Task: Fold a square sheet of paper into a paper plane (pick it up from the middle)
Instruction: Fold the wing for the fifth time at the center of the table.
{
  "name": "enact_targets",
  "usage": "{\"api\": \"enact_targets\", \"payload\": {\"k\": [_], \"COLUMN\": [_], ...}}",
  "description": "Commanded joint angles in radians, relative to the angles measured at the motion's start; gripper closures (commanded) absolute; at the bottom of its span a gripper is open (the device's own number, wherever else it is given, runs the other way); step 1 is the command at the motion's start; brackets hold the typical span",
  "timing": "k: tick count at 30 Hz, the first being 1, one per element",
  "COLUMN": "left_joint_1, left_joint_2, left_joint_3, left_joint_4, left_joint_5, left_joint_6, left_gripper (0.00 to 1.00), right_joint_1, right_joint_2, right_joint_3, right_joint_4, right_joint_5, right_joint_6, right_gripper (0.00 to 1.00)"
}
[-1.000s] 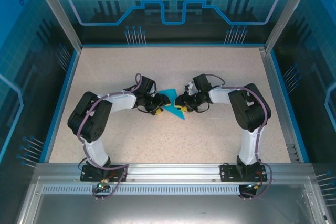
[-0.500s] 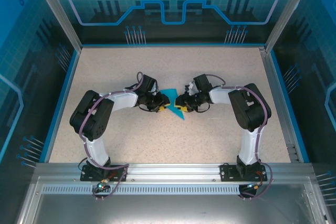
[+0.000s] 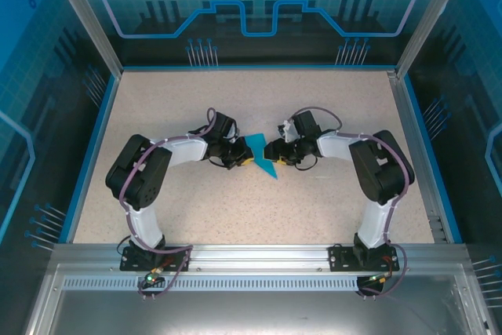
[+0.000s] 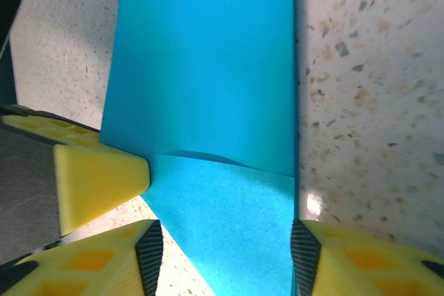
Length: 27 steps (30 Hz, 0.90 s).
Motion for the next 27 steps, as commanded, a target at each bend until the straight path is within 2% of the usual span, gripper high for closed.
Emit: {"api": "enact_targets", "payload": {"k": [1,5,8,14,18,21,27], "left_joint_1": [-0.02,-0.031,-0.035,-0.035,-0.035,-0.035,-0.035], "left_joint_2": [0.003,-0.015,-0.03,-0.031,-0.032,-0.039,-0.051], "left_joint_3": [0.04,0.053,0.054,0.066,0.071,0.07,0.068], "left_joint_4": [-0.048,-0.088,-0.104,-0.115,-0.121,-0.123,-0.13], "left_joint_5": [0.003,-0.012,-0.026,-0.026,-0.022,-0.017,-0.015], "left_joint_6": [-0.003,-0.017,-0.029,-0.036,-0.041,-0.047,-0.056], "left_gripper": [0.95,0.96,0.96,0.96,0.96,0.96,0.96], "right_joint_1": [0.03,0.097,0.158,0.267,0.326,0.367,0.392], "right_joint_2": [-0.101,-0.197,-0.255,-0.314,-0.282,-0.241,-0.164], "right_joint_3": [-0.018,-0.088,-0.172,-0.317,-0.332,-0.331,-0.305], "right_joint_4": [-0.028,0.011,0.09,0.299,0.33,0.389,0.463], "right_joint_5": [0.161,0.353,0.476,0.565,0.615,0.684,0.715], "right_joint_6": [-0.148,-0.286,-0.383,-0.528,-0.578,-0.621,-0.674], "right_gripper": [0.42,0.4,0.41,0.35,0.33,0.36,0.46]}}
